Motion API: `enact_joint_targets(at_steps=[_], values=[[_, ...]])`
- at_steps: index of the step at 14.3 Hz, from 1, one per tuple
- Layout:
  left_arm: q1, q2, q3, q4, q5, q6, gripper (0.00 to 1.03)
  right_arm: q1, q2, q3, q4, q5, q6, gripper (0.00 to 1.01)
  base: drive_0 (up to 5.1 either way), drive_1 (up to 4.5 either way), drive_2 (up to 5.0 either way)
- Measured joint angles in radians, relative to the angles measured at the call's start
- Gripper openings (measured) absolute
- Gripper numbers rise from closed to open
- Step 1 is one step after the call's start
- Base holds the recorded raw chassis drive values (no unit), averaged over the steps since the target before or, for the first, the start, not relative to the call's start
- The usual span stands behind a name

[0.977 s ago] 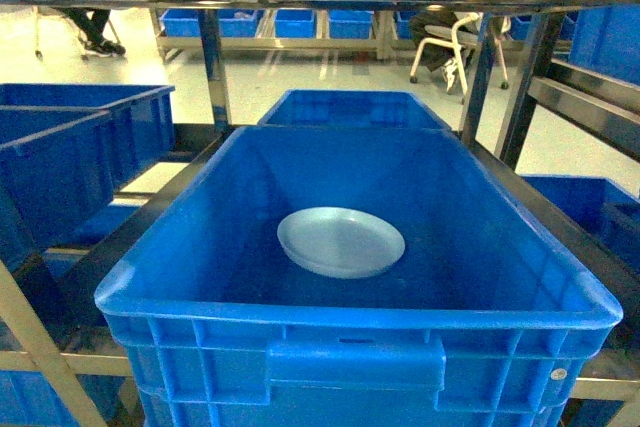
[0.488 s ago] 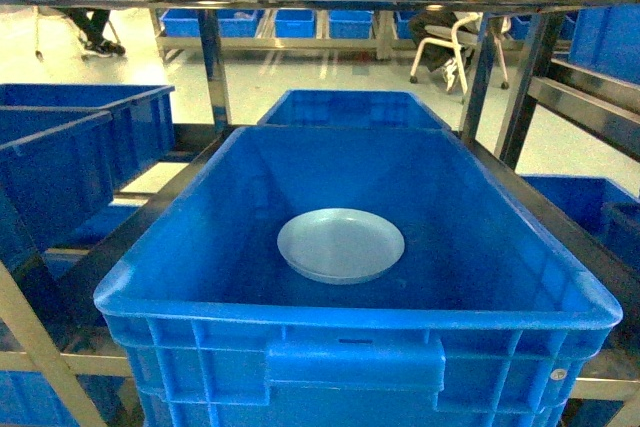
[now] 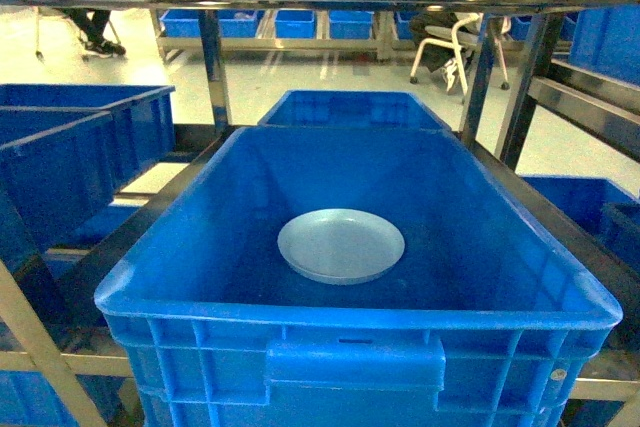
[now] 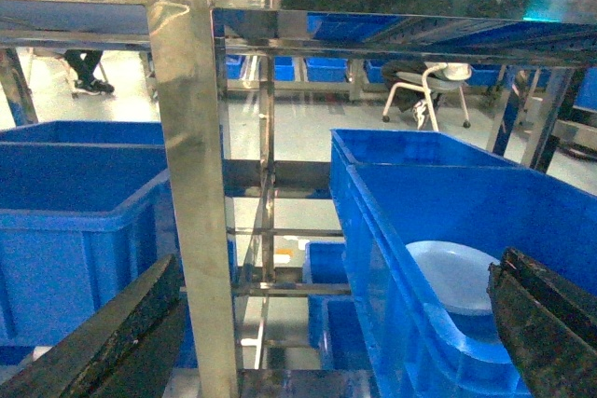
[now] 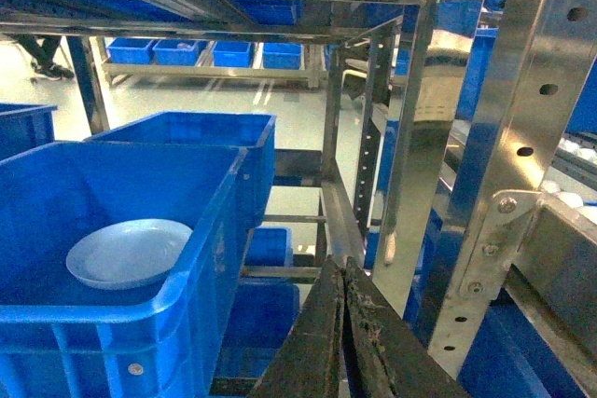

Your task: Place blue tray on left shelf second layer neatly

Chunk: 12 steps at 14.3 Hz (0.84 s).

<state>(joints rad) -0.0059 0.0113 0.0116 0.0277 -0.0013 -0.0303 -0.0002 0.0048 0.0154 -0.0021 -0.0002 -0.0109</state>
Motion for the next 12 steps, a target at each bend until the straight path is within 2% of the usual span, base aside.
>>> enact_joint_targets(at_steps=[2, 4, 9, 10, 12], values=[[0.0, 0.0, 0.0, 0.0, 0.0, 0.0, 0.98, 0.0, 0.0, 0.0, -0.002, 0.0, 0.0, 0.04, 0.0, 0.0, 0.0], [0.0, 0.0, 0.0, 0.0, 0.0, 0.0, 0.98, 0.0, 0.0, 0.0, -0.002, 0.0, 0.0, 0.36, 0.0, 0.0, 0.0], [0.0, 0.0, 0.0, 0.0, 0.0, 0.0, 0.98, 0.0, 0.0, 0.0, -0.002, 0.0, 0.001, 1.0, 0.0, 0.0, 0.0], [0.0, 0.0, 0.0, 0.0, 0.0, 0.0, 0.98, 0.0, 0.0, 0.0, -0.001, 0.0, 0.001, 0.97, 0.0, 0.0, 0.0], [0.0, 0.0, 0.0, 0.0, 0.0, 0.0, 0.98, 0.0, 0.0, 0.0, -0.002, 0.0, 0.001, 0.98, 0.0, 0.0, 0.0]])
